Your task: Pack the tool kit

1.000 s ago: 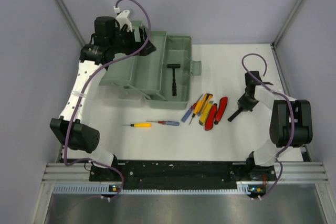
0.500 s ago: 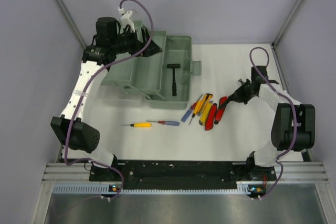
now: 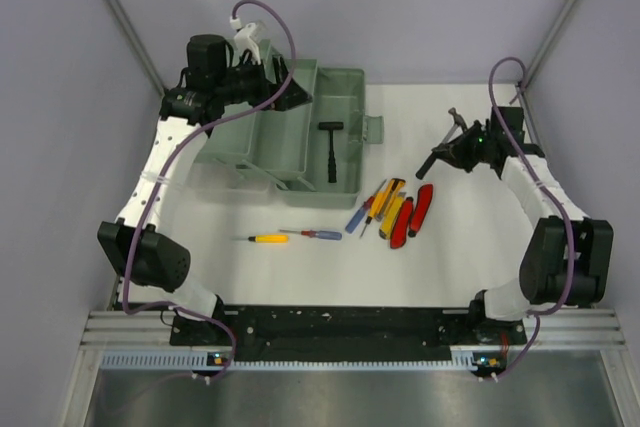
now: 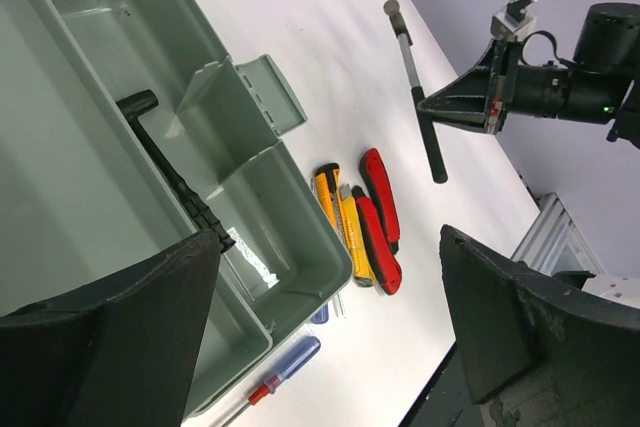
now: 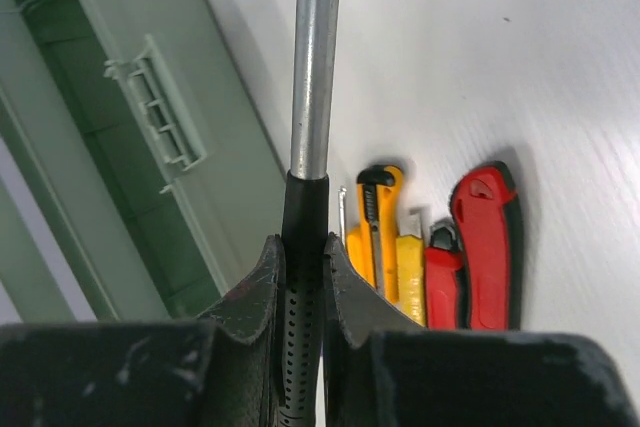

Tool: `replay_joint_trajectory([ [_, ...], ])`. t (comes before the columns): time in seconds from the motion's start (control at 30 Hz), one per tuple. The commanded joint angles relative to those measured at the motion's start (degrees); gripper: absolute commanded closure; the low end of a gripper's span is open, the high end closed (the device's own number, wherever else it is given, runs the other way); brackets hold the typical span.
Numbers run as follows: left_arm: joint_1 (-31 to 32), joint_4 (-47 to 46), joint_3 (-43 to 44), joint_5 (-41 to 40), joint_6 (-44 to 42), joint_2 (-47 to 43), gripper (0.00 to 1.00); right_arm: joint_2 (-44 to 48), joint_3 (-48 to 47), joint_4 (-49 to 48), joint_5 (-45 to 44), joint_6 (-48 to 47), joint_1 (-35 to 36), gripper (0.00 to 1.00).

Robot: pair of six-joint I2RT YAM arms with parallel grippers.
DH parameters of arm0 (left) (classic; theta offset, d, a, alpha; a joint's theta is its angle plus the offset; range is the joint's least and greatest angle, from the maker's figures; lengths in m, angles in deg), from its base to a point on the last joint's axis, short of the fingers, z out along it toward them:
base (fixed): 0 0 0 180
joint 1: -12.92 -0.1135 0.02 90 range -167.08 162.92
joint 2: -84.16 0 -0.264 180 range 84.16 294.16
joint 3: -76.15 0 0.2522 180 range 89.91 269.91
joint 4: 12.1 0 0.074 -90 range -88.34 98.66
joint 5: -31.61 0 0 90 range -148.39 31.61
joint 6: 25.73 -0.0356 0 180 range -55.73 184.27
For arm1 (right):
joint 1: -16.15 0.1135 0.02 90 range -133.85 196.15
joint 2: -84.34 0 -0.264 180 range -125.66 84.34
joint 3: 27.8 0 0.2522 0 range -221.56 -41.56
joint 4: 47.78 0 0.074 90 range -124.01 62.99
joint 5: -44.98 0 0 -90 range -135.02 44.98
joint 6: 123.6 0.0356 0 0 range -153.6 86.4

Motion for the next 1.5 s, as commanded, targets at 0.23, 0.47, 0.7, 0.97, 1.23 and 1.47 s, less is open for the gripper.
replay_joint_trajectory([
  [0.23, 0.1, -0.5, 2.9, -6.8, -0.1, -4.4, 0.07, -0.1, -16.3, -10.3, -1.2, -8.7, 13.9, 1.0],
  [0.47, 0.1, 0.9, 2.5, -12.5, -1.3, -6.9, 0.07, -11.9, -27.0, -14.1, -5.2, -14.9, 25.1, 1.0],
  [0.7, 0.0, 1.6, 1.5, -14.1, -1.9, -8.5, 0.07, -24.5, -36.8, -15.7, -6.1, -14.9, 29.0, 1.0],
  [0.97, 0.0, 1.9, 1.1, -14.7, -2.3, -9.2, 0.07, -34.3, -43.2, -13.8, -5.7, -16.3, 31.4, 1.0],
  [1.23, 0.0, 1.7, 0.9, -14.5, -2.0, -9.0, 0.07, -39.3, -43.4, -13.8, -13.6, -15.3, 34.8, 1.0],
  [1.47, 0.0, 1.4, 0.3, -14.5, -1.9, -9.0, 0.07, -42.2, -44.2, -13.8, -16.8, -11.0, 36.1, 1.0],
])
